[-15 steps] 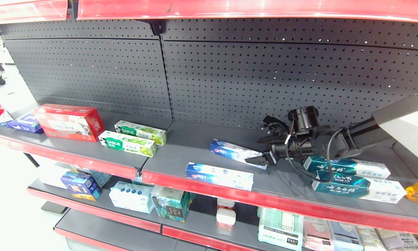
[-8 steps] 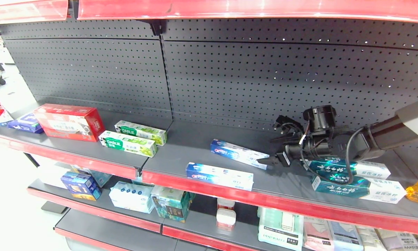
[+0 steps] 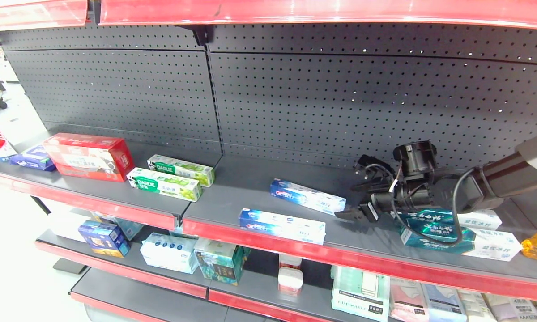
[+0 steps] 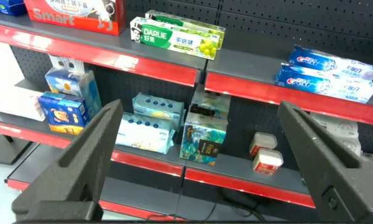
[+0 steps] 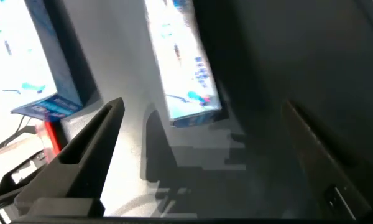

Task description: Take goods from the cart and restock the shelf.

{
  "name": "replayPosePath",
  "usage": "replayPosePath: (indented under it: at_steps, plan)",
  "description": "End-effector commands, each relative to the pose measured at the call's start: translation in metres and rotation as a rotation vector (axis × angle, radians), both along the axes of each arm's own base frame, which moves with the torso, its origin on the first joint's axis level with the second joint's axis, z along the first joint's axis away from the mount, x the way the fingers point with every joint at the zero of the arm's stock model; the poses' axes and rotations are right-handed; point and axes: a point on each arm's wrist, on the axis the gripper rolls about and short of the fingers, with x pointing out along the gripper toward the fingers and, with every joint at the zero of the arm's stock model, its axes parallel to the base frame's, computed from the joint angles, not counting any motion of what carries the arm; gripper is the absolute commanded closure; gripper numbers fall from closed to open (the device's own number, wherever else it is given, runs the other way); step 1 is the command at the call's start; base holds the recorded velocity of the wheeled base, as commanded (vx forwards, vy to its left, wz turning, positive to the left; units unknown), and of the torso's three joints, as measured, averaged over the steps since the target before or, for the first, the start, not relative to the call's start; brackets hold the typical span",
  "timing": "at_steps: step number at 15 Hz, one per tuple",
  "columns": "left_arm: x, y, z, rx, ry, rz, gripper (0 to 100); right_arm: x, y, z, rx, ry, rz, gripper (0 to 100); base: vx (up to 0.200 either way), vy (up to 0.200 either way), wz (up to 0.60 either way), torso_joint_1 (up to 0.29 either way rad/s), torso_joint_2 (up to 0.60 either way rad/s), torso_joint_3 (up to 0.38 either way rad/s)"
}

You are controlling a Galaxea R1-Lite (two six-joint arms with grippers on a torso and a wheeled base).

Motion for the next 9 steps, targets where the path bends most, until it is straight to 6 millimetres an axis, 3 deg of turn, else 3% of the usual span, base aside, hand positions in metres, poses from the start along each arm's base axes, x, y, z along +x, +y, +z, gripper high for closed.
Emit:
replayPosePath:
  at_steps: [1,9]
  plan:
    - [0.0001,0.0000,0.0000,0.000,0.001,0.000,0,-0.0011,0.0002,-0.0051,-0.011,0.015,-0.007,0,0.000,0.000,0.00,0.000,0.00,0.000]
    - [0.0001,0.0000,0.0000,0.000,0.001,0.000,0,-0.0015,-0.0008,-0.0051,-0.040,0.008,-0.040,0,0.000,0.000,0.00,0.000,0.00,0.000]
